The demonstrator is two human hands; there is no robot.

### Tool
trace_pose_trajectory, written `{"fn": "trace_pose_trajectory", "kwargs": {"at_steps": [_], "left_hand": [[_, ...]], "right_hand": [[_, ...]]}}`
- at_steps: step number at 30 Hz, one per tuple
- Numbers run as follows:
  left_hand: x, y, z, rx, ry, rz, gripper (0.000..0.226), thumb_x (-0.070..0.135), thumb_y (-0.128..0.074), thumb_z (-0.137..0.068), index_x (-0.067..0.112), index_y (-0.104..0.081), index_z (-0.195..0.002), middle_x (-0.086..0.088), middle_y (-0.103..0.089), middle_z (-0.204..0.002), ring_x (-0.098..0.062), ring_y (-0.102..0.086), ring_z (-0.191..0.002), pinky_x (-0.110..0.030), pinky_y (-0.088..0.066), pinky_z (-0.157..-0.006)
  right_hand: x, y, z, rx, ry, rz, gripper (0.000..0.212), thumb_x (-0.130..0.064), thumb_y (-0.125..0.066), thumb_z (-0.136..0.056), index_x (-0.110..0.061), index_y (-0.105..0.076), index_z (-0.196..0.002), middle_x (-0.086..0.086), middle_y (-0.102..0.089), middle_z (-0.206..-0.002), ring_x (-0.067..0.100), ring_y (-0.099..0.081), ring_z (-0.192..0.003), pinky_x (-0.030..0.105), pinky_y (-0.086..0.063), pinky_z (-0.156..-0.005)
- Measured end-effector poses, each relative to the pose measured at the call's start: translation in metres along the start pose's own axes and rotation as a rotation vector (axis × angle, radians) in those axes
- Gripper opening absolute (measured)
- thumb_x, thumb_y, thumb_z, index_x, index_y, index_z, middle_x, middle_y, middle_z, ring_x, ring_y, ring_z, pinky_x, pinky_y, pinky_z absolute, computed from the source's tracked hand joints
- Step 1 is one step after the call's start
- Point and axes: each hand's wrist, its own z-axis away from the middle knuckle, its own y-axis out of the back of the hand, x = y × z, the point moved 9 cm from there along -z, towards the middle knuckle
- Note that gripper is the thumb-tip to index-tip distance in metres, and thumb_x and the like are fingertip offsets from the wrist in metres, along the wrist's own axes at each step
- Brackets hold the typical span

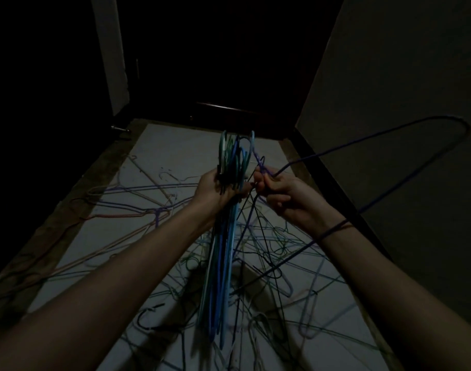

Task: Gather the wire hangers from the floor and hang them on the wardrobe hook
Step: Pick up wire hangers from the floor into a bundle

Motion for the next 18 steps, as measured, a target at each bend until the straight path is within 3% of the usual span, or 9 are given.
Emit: {"fn": "trace_pose_trajectory", "kwargs": {"at_steps": [2, 7, 12, 18], "left_hand": [[-0.001, 0.001, 0.002, -0.011, -0.006, -0.028, 0.025, 0.006, -0.074, -0.076, 0.004, -0.064, -0.099, -0.004, -0.065, -0.080, -0.017, -0.063, -0.074, -0.027, -0.056, -0.070], [0.001, -0.003, 0.005, -0.034, -0.006, 0.050, 0.024, -0.001, -0.067, -0.082, 0.003, -0.061, -0.104, -0.001, -0.064, -0.081, -0.003, -0.063, -0.061, -0.013, -0.052, -0.053], [0.003, 0.002, 0.004, -0.002, -0.061, 0.016, 0.023, 0.003, -0.074, -0.075, 0.007, -0.060, -0.093, -0.002, -0.064, -0.082, -0.011, -0.063, -0.074, -0.016, -0.055, -0.063], [0.010, 0.019, -0.001, 0.072, -0.108, 0.060, 0.027, 0.002, -0.073, -0.076, 0.001, -0.061, -0.101, -0.003, -0.065, -0.084, -0.012, -0.065, -0.076, -0.016, -0.056, -0.065]], "right_hand": [[-0.002, 0.000, 0.000, 0.006, 0.000, -0.036, 0.026, 0.003, -0.029, -0.097, -0.004, -0.053, -0.093, 0.002, -0.056, -0.077, 0.001, -0.056, -0.050, 0.010, -0.029, -0.029], [0.004, -0.004, 0.002, -0.033, -0.024, -0.040, 0.025, 0.002, -0.029, -0.097, -0.004, -0.053, -0.092, 0.001, -0.062, -0.072, 0.002, -0.056, -0.051, 0.011, -0.030, -0.029], [0.001, 0.010, 0.008, 0.008, -0.023, 0.065, 0.026, 0.006, -0.031, -0.095, -0.004, -0.055, -0.097, 0.002, -0.059, -0.082, 0.003, -0.056, -0.053, 0.009, -0.029, -0.030], [-0.006, 0.033, 0.025, 0.033, -0.006, 0.157, 0.026, 0.011, -0.035, -0.088, -0.004, -0.055, -0.096, -0.002, -0.065, -0.067, 0.002, -0.056, -0.053, 0.007, -0.027, -0.031]]}}
